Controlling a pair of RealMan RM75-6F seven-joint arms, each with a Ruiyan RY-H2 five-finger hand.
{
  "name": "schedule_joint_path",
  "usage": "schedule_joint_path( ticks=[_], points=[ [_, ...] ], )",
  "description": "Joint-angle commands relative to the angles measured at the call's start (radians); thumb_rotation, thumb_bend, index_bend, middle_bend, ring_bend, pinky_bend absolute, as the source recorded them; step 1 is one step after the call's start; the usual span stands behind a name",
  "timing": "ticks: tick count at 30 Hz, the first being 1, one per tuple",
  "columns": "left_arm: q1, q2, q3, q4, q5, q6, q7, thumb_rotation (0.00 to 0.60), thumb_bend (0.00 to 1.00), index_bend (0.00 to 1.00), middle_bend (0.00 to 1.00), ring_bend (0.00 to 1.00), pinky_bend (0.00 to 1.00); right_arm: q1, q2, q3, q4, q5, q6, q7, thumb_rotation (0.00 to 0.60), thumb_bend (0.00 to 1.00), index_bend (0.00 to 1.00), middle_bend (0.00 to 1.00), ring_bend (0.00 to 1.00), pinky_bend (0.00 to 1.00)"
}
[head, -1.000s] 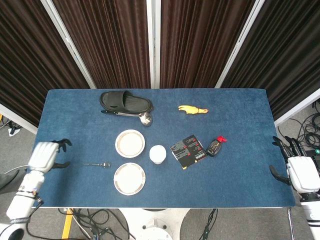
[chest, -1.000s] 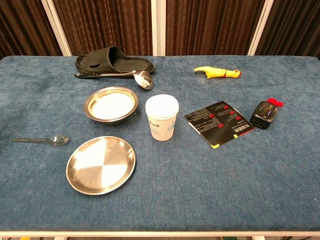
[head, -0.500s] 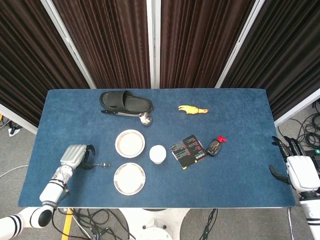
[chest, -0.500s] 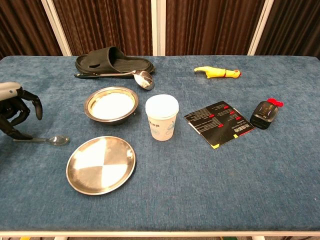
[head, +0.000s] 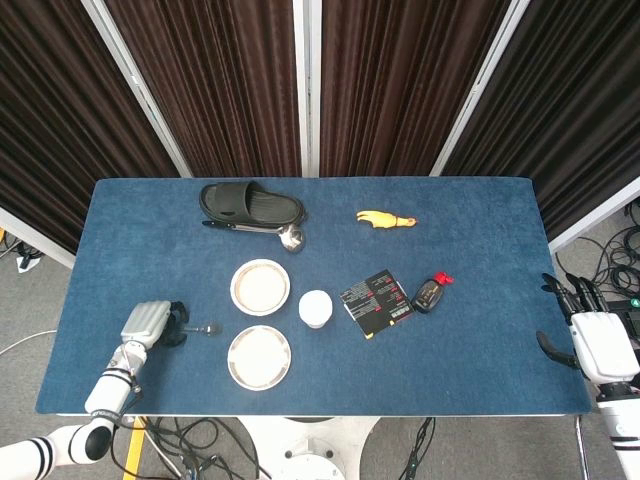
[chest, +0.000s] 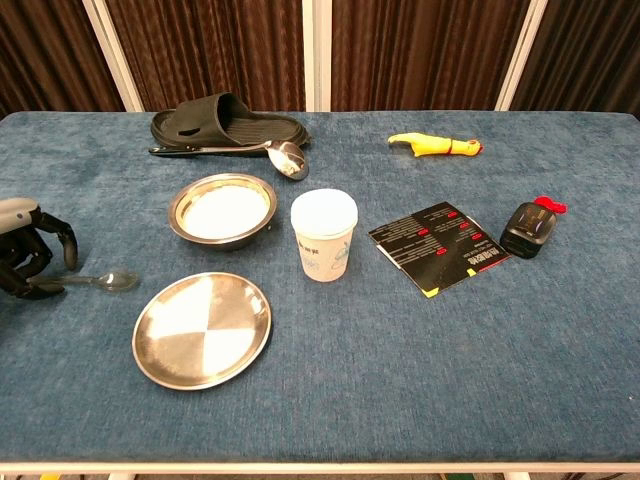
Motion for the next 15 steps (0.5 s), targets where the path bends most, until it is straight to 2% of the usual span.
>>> schedule_joint_path(
  ticks=[1,15],
  points=[
    [0.001,-0.005,0.003,0.003,-0.004,0.001,0.003,0.600,0.36,0.55,0.92,0.93,1.00,-0.001,0.000,0.000,-0.001,0.000,0.001,0.000,0.600,0.24,0.05,0.21,0.00,0.04],
    [0.002,-0.019,0.007,0.019,-0.020,0.010,0.013,0.600,0.42,0.57,0.93,0.93,1.00,-0.001,0.002,-0.001,-0.006,0.004,-0.001,-0.006,0.600,0.24,0.05,0.21,0.00,0.04]
  ],
)
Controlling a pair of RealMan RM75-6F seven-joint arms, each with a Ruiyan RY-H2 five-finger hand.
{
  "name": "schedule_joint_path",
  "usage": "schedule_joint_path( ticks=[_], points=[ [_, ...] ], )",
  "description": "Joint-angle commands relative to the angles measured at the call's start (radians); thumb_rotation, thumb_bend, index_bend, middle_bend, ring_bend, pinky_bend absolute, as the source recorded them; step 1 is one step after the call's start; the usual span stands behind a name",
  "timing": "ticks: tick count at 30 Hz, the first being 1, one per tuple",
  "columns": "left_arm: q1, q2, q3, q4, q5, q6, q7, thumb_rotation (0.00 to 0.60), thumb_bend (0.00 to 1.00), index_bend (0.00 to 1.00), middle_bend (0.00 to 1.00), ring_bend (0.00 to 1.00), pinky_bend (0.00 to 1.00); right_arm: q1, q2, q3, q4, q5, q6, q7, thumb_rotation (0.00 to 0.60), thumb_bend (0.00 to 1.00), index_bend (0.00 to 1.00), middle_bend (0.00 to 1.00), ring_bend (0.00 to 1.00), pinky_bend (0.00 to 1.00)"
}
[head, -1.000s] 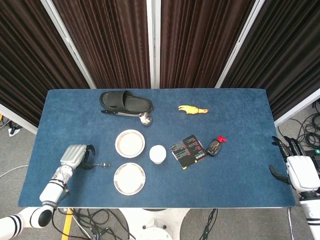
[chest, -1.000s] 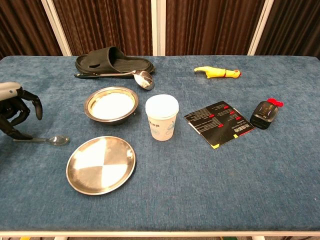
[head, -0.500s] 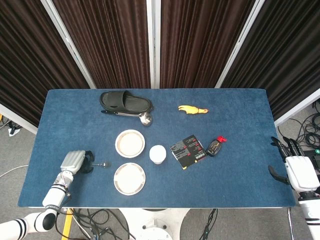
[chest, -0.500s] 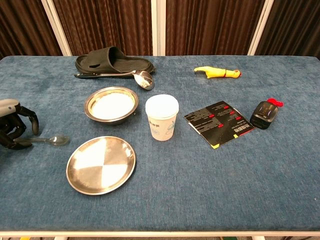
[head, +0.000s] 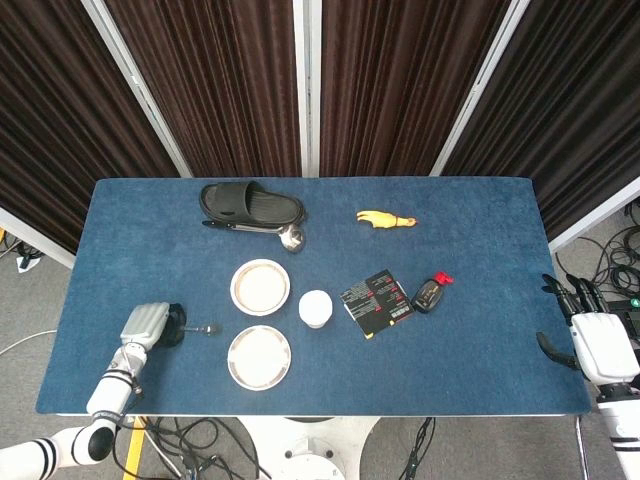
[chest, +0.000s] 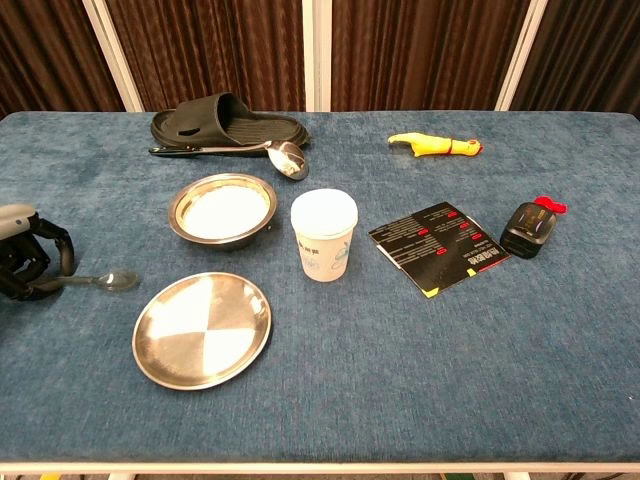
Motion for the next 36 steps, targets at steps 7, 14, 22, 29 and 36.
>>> schedule_joint_path(
  ticks=[7,14,22,29,36],
  points=[
    [0.005,-0.013,0.004,0.009,0.011,0.021,0.004,0.600,0.46,0.60,0.94,0.94,1.00,0.000,0.002,0.000,-0.004,-0.001,0.001,-0.001,0.600,0.24,0.05,0.21,0.00,0.04],
    [-0.005,0.026,-0.014,-0.029,0.029,0.045,0.016,0.600,0.48,0.61,0.94,0.94,1.00,-0.004,0.008,0.001,-0.006,-0.005,0.012,0.000,0.600,0.24,0.05,0.21,0.00,0.04],
    [-0.072,0.062,-0.092,-0.054,0.077,0.124,0.110,0.600,0.49,0.61,0.94,0.94,1.00,-0.004,0.016,0.007,-0.004,-0.009,0.024,0.003,0.600,0.24,0.05,0.21,0.00,0.04],
    [-0.173,-0.001,-0.124,0.015,0.093,0.132,0.283,0.600,0.49,0.61,0.95,0.94,1.00,-0.006,0.018,0.008,0.002,-0.005,0.024,0.009,0.600,0.24,0.05,0.21,0.00,0.04],
    [-0.255,-0.090,-0.128,0.084,0.050,0.121,0.480,0.600,0.49,0.61,0.94,0.94,1.00,-0.007,0.018,0.008,0.008,0.000,0.021,0.013,0.600,0.24,0.05,0.21,0.00,0.04]
  ],
)
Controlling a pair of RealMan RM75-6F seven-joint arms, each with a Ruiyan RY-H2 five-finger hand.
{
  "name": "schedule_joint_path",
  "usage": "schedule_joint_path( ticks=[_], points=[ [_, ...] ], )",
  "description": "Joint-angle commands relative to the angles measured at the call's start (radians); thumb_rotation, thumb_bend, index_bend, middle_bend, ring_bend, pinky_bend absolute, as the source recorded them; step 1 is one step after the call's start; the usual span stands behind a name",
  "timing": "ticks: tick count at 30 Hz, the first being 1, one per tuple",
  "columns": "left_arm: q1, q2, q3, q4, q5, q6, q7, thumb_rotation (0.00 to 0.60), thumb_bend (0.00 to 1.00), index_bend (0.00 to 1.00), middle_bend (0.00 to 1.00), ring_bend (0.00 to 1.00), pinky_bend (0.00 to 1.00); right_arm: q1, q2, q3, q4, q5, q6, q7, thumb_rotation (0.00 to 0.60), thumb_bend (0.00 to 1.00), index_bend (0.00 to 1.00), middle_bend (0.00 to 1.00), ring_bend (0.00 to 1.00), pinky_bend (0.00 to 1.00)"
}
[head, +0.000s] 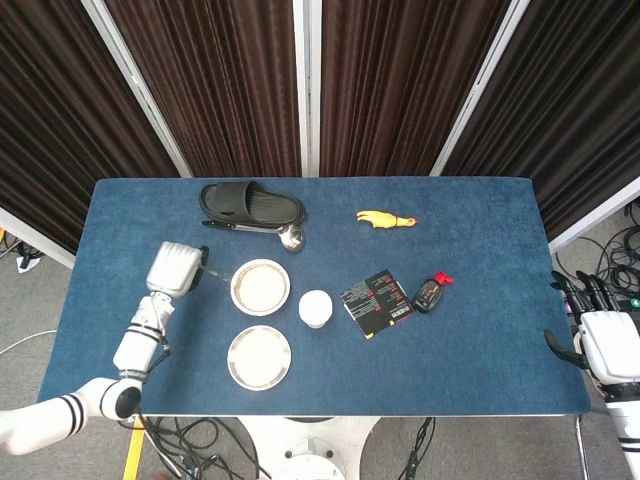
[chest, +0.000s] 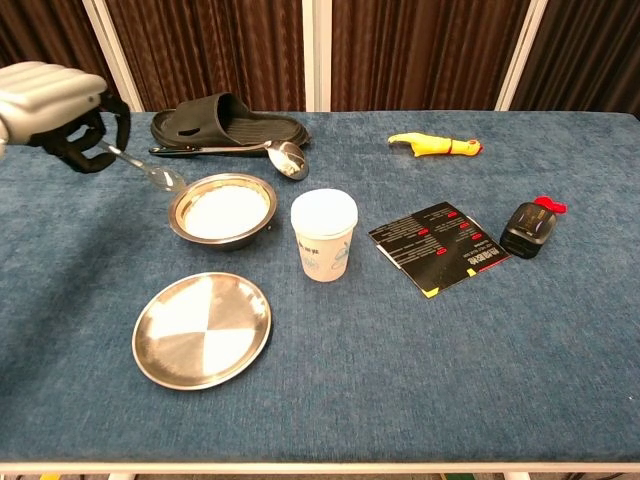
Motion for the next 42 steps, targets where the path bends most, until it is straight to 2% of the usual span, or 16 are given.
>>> schedule_joint_path(
  ticks=[1,12,18,27,31,34,42],
  points=[
    [-0.054,-0.064,-0.006,0.052,-0.031,-0.001,0.112,0.600,0.49,0.61,0.94,0.94,1.00,-0.001,0.000,0.000,0.001,0.002,0.000,0.001,0.600,0.24,0.05,0.21,0.00,0.04],
    [-0.112,-0.163,-0.012,0.099,-0.131,0.052,0.362,0.600,0.50,0.62,0.94,0.94,1.00,-0.001,-0.002,0.001,0.014,0.011,-0.008,0.013,0.600,0.24,0.05,0.21,0.00,0.04],
    [-0.123,-0.206,0.013,0.115,-0.157,0.095,0.485,0.600,0.50,0.61,0.94,0.95,1.00,-0.002,-0.004,0.000,0.021,0.013,-0.012,0.019,0.600,0.23,0.05,0.21,0.00,0.04],
    [-0.141,-0.256,0.035,0.138,-0.177,0.103,0.568,0.600,0.50,0.61,0.94,0.95,1.00,-0.004,-0.005,-0.002,0.027,0.015,-0.014,0.026,0.600,0.23,0.05,0.21,0.00,0.04],
    [-0.145,-0.265,0.024,0.123,-0.193,0.092,0.557,0.600,0.50,0.61,0.94,0.95,1.00,-0.005,-0.005,-0.003,0.029,0.017,-0.015,0.029,0.600,0.23,0.05,0.21,0.00,0.04],
    [-0.138,-0.249,-0.006,0.086,-0.221,0.075,0.500,0.600,0.50,0.61,0.94,0.95,1.00,-0.007,-0.004,-0.004,0.030,0.017,-0.014,0.030,0.600,0.24,0.05,0.21,0.00,0.04],
    [-0.104,-0.135,-0.088,-0.028,-0.340,-0.032,0.293,0.600,0.51,0.62,0.94,0.95,1.00,-0.008,-0.003,-0.003,0.029,0.016,-0.013,0.030,0.600,0.24,0.05,0.21,0.00,0.04]
  ],
)
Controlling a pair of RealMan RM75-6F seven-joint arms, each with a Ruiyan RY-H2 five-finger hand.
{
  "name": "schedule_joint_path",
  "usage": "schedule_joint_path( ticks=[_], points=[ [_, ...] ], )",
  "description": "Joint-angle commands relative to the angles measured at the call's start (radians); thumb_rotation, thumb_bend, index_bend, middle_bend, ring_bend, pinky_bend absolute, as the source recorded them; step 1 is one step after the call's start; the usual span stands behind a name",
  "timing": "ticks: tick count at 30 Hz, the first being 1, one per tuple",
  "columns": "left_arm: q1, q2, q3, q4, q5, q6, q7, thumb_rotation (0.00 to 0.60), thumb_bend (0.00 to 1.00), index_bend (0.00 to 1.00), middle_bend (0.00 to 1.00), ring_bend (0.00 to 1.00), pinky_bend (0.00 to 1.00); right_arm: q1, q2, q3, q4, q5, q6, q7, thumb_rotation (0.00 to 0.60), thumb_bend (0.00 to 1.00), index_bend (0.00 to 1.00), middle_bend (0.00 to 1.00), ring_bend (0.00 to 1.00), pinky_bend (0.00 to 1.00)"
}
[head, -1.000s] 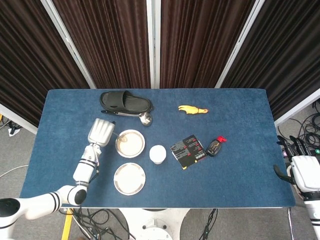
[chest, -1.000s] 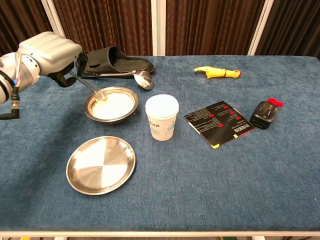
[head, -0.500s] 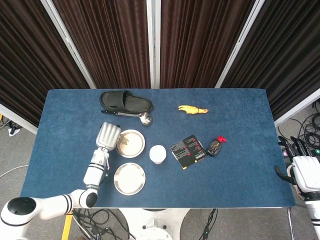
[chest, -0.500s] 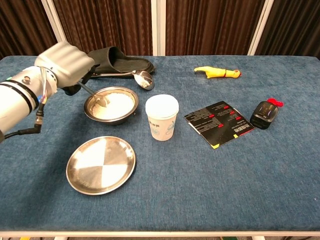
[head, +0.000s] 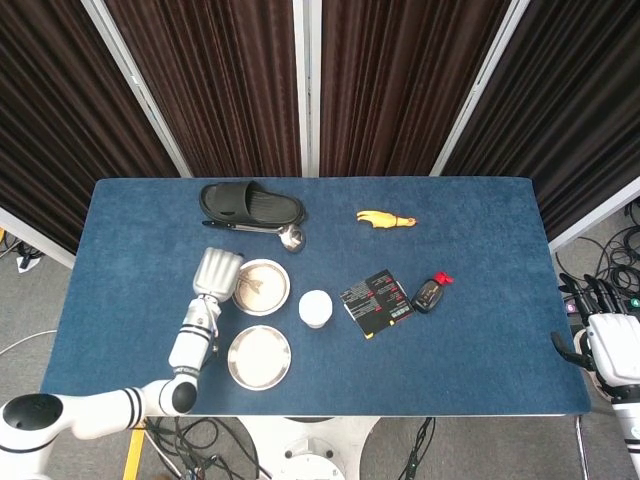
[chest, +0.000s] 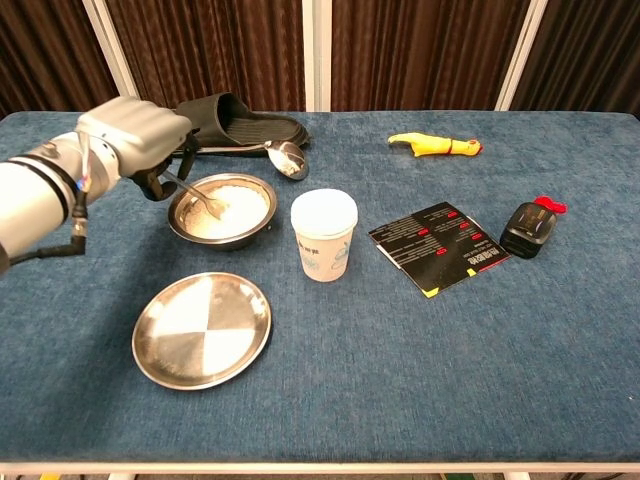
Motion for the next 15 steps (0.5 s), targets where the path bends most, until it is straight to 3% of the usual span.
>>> schedule_joint_path(
  ticks=[1,15],
  points=[
    [0.020,0.068,-0.046,-0.058,-0.061,-0.065,-0.108,0.600,0.51,0.62,0.94,0.95,1.00,0.001,-0.001,0.000,-0.001,-0.001,-0.001,-0.001,0.600,0.24,0.05,0.21,0.00,0.04],
    [0.022,0.198,-0.042,-0.160,-0.115,-0.168,-0.308,0.600,0.51,0.62,0.94,0.94,1.00,0.004,0.005,0.003,-0.016,-0.005,0.001,-0.014,0.600,0.24,0.05,0.21,0.00,0.04]
  ],
)
